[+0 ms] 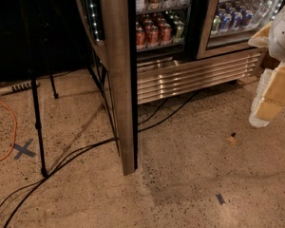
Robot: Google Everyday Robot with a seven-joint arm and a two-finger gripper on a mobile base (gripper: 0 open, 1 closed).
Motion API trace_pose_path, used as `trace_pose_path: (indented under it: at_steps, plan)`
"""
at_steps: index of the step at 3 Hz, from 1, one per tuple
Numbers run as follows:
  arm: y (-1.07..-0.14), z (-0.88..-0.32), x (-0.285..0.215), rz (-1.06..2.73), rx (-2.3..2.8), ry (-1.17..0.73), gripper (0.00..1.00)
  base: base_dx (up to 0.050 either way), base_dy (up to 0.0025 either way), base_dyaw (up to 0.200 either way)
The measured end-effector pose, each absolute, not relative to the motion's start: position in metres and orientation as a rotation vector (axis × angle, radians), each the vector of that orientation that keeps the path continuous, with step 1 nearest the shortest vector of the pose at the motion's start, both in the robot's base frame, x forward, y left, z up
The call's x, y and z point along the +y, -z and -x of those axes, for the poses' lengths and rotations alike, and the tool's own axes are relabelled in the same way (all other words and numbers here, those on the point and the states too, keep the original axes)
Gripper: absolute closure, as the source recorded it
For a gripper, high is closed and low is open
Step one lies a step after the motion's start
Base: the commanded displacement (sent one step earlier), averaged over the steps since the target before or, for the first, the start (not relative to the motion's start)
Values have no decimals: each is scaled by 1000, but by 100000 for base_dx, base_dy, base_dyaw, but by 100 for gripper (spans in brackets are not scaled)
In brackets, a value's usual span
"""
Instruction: Close left fridge door
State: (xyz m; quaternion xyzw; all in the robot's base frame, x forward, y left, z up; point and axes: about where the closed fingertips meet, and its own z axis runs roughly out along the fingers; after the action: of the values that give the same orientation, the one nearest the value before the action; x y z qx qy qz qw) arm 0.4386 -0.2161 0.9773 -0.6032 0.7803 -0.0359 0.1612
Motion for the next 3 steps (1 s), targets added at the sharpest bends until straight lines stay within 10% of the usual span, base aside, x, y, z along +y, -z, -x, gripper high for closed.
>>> trace_pose_path:
  at_steps: [3]
  plan:
    - [-977, -439, -216, 1722, 2228, 102, 66, 0, 0, 0]
